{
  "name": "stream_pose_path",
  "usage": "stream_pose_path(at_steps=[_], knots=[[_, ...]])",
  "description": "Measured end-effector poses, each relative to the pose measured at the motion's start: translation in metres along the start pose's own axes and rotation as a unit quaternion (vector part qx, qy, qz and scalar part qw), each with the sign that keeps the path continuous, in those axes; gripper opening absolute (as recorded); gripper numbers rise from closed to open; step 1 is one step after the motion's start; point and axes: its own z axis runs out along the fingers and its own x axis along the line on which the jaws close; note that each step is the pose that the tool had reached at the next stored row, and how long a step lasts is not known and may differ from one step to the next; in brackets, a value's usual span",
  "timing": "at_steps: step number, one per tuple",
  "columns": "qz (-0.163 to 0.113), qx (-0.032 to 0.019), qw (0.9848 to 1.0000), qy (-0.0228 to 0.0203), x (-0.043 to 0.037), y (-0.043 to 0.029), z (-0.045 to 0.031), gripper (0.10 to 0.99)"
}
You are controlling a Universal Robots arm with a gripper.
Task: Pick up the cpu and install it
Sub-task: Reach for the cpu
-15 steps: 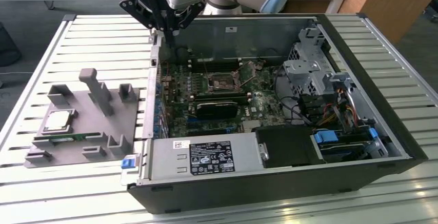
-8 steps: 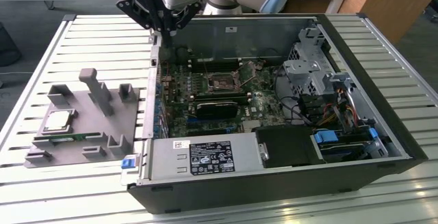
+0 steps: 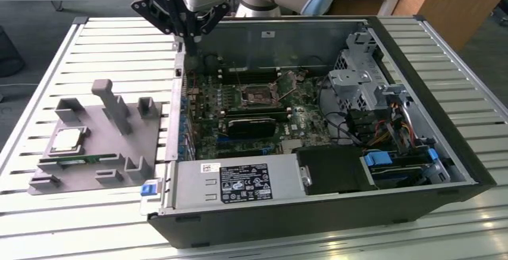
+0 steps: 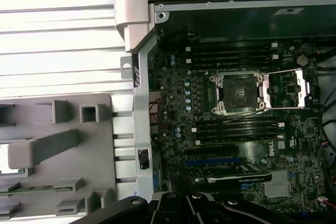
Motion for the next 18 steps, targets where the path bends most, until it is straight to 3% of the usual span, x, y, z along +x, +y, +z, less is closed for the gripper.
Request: stream_pose_path(at_steps=[18], knots=[[0.0, 0.0, 1.0, 0.0001, 0.0132, -0.0011, 0.0008, 0.106]])
